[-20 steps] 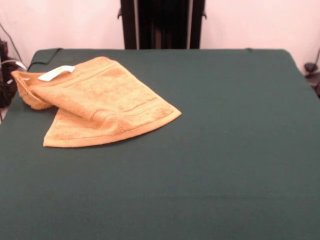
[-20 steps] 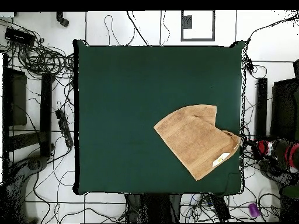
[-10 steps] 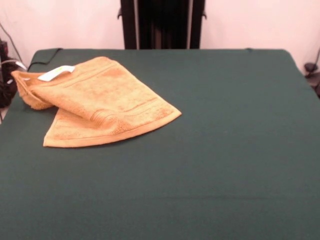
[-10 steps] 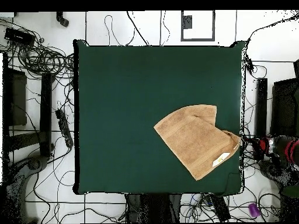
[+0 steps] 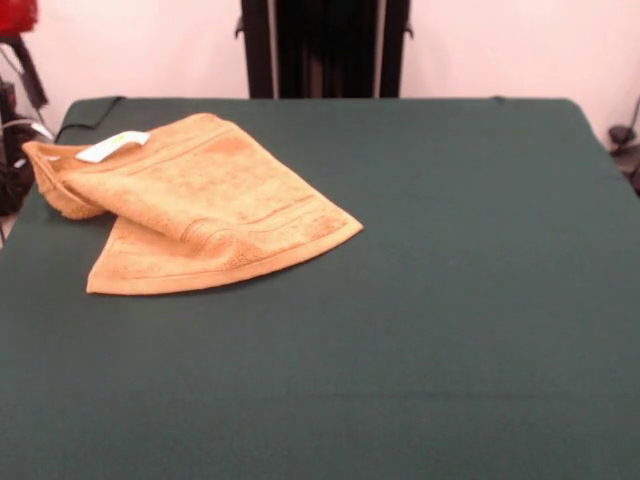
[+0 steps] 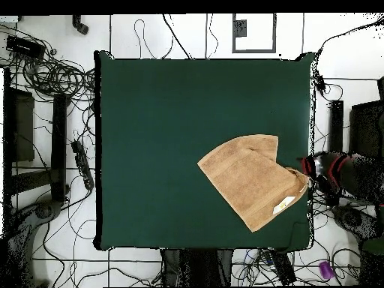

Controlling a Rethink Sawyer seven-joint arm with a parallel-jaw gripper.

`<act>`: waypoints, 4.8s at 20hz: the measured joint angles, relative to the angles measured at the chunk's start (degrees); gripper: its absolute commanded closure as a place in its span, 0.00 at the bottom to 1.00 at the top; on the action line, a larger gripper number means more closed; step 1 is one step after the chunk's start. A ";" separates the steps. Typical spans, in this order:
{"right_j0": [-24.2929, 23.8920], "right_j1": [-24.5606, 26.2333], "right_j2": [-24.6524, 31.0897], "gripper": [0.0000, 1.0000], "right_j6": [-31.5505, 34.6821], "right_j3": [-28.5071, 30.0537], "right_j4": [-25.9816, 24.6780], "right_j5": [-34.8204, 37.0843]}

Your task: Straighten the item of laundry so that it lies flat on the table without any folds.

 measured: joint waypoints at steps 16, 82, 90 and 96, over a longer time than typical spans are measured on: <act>8.65 4.26 -9.38 0.00 0.44 -13.75 3.11 -3.19; 27.53 11.08 -34.41 0.00 3.05 -14.15 22.91 -18.00; 27.82 10.86 -35.69 0.00 3.51 -12.98 24.63 -20.89; 27.87 11.22 -35.87 0.00 3.51 -12.98 25.72 -24.41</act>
